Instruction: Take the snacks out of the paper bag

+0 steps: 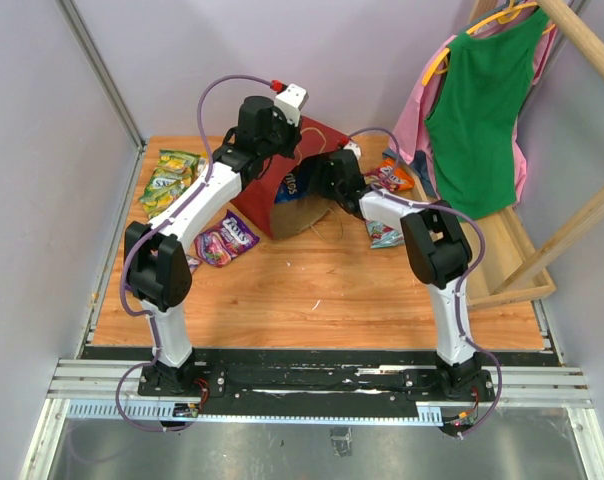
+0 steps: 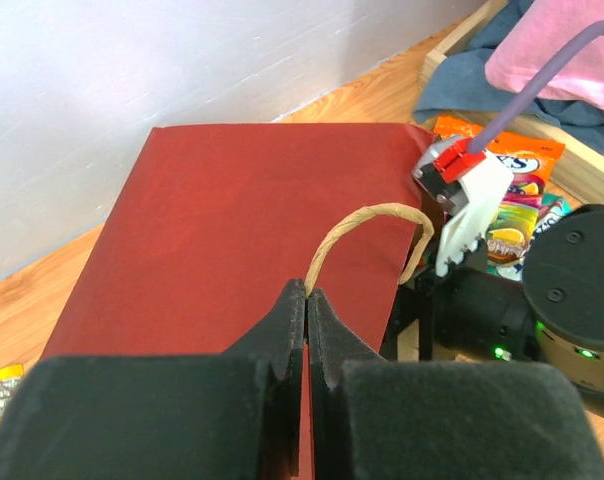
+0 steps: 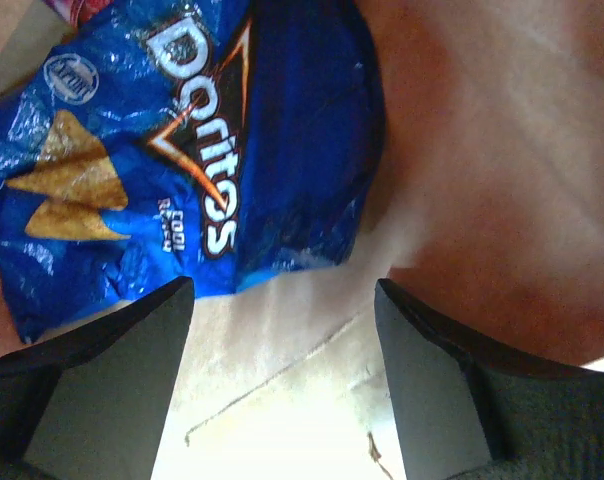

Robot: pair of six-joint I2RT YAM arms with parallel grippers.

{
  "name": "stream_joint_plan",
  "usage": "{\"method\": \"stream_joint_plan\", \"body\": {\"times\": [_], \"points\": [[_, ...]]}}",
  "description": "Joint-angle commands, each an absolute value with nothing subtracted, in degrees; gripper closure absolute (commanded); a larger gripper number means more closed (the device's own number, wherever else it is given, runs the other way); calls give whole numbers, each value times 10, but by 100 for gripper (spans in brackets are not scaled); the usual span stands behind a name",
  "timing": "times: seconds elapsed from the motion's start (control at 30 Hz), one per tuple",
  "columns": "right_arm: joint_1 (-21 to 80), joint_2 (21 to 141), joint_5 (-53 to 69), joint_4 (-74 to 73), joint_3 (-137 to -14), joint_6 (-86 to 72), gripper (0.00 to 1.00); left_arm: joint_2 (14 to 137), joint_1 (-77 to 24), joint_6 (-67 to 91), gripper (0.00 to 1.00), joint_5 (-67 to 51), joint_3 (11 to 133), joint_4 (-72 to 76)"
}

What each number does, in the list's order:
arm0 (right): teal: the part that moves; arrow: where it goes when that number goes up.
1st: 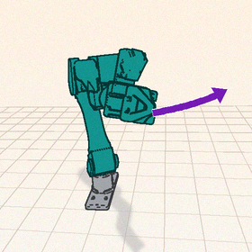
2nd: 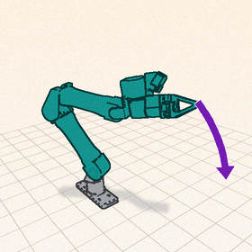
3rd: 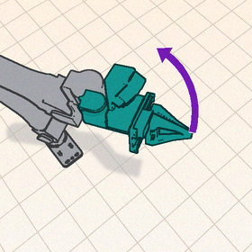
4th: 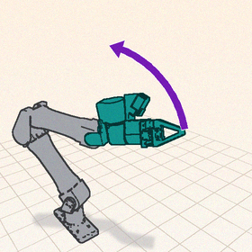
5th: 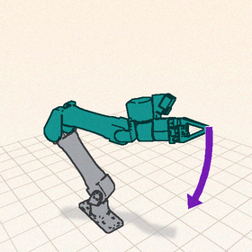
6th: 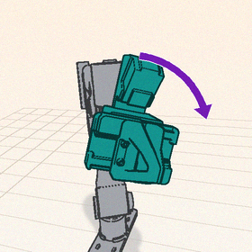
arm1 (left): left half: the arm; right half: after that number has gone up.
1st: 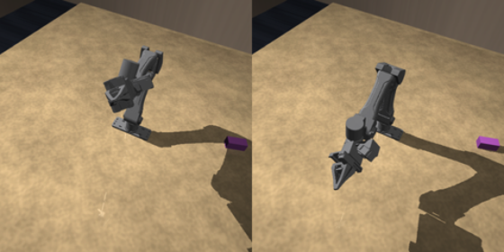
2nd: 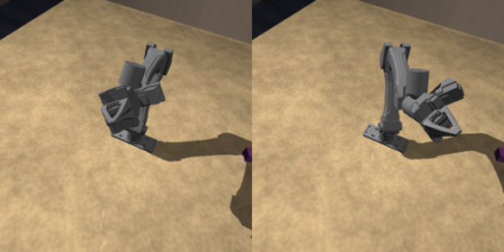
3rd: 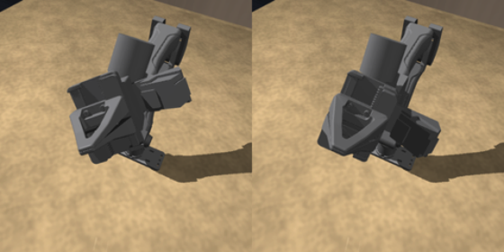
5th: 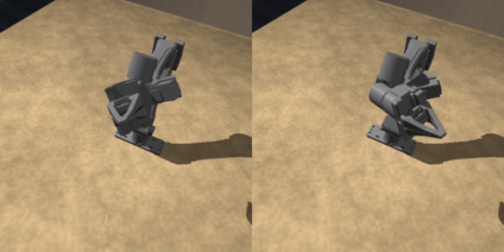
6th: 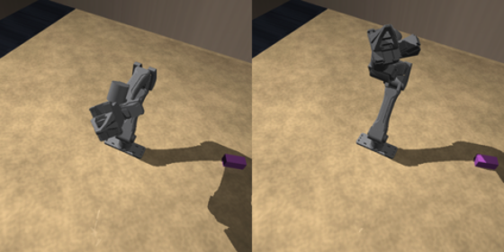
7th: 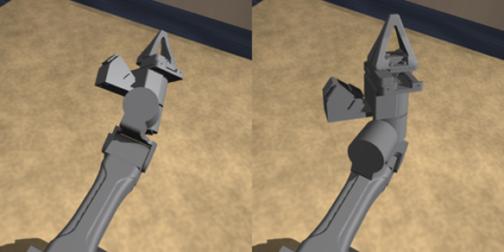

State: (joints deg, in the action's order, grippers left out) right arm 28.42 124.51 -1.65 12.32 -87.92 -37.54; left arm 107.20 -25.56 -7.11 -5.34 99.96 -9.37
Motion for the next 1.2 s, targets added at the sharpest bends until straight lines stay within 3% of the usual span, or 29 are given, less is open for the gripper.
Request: {"method": "stream_joint_plan", "body": {"times": [0.0, 0.3, 0.67, 1.17], "points": [[278, 1281, -46, 126, -928, -375, 26, 1070, -250, -69, 100, -70, 1019, -93], [278, 1312, -44, 131, -951, -387, 28, 1054, -250, 3, 100, -86, 1046, -150], [277, 1300, -55, 190, -900, -444, 52, 979, -250, 76, 99, -64, 999, -177], [297, 1303, -132, 186, -870, -590, 45, 934, -250, 95, 99, -66, 935, -136]]}}
